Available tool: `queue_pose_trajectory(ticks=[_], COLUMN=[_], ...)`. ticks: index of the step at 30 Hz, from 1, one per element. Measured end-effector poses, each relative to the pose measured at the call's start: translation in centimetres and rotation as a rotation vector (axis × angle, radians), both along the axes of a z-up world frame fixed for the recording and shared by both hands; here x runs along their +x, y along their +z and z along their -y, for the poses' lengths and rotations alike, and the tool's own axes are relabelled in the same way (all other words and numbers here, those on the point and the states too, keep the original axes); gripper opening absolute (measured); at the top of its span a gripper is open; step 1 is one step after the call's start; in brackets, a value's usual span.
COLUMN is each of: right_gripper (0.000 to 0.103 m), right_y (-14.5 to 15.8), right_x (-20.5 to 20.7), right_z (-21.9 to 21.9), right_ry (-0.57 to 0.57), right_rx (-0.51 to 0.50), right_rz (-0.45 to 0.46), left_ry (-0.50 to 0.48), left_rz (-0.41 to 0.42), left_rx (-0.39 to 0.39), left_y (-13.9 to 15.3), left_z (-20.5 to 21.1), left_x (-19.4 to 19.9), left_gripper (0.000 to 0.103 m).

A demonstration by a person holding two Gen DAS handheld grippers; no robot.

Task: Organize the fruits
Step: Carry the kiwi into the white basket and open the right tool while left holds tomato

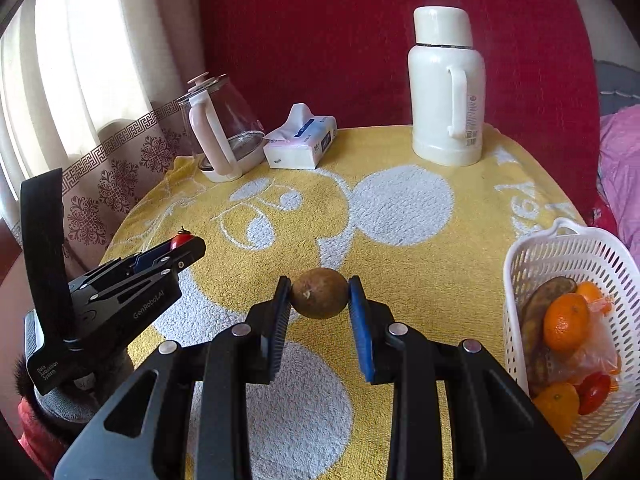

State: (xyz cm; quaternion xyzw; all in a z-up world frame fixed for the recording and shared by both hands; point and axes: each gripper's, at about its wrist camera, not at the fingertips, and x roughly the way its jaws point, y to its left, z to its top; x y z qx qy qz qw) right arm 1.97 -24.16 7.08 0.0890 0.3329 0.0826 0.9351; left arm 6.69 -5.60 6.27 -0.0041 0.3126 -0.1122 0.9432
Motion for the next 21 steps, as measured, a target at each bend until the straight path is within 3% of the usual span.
queue_pose_trajectory(ticks=[12, 21], right_gripper=[0.03, 0.03], right_y=[1.8, 1.4], right_x=[-3.8, -6.6], right_z=[7.6, 13.0], right_ry=[-0.187, -0.318], right_rx=[0.028, 0.061], right_rz=[0.057, 0.059], left_ry=[-0.026, -0.038], left_rz=[0.0, -0.003], left_rx=[0.02, 0.03], left_y=[-0.3, -0.6], left_z=[1.0, 1.4], left_x=[-0.4, -0.6], left_gripper=[0.028, 0.028])
